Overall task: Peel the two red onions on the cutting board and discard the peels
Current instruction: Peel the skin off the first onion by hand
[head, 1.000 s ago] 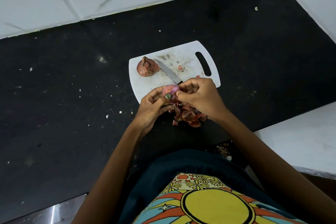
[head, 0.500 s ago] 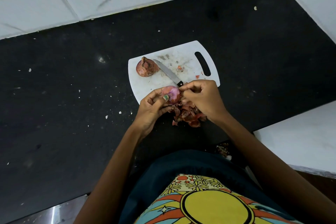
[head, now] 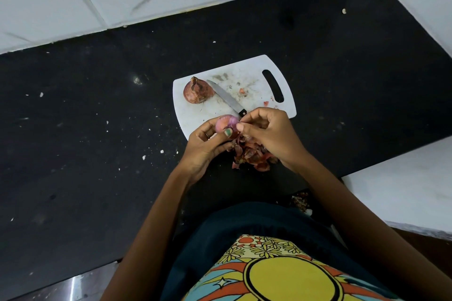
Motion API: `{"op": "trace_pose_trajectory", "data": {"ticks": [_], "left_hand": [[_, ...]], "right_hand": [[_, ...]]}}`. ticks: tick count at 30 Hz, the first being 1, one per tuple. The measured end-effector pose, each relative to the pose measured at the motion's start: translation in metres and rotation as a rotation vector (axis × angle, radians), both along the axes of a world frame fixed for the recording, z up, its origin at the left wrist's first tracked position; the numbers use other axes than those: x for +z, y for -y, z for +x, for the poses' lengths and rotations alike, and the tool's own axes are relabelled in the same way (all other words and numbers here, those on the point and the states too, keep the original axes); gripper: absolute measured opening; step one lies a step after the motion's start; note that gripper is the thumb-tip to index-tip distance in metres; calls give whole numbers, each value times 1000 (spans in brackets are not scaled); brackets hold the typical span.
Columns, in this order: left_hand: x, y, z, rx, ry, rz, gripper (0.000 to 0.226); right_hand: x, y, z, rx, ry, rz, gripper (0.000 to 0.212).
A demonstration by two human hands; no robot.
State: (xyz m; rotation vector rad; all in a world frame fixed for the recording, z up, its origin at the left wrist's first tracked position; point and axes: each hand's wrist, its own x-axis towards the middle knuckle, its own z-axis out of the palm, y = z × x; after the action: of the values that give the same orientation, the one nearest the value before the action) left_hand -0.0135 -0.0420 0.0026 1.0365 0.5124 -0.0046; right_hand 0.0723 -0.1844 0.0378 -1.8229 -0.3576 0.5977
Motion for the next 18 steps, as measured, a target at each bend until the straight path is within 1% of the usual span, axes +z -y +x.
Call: {"op": "trace_pose_trajectory", "data": {"ticks": [2,5,9,11,15,18], "left_hand": [[-1,-1,0,-3,-8,-14,33],[-1,-2,0,-6,-28,-56,30],[2,-2,1,-40,-36,-149,27],[3,-2,1,-59,-34,-188,25],[1,-3,0,-64,-45,-229,27],[2,-4,-1,-57,-45,-232,29]], "right_hand": [[1,-1,0,1,-41,-2,8],[2,-3,1,-24,-125,46,3],[-1,-3,3,-184,-358,212,5],[-6,-3,3,-246,-394,212,5],[-19,-2,2,-318,-324,93,8],[-24,4,3,-246,-123,-74,8]]}}
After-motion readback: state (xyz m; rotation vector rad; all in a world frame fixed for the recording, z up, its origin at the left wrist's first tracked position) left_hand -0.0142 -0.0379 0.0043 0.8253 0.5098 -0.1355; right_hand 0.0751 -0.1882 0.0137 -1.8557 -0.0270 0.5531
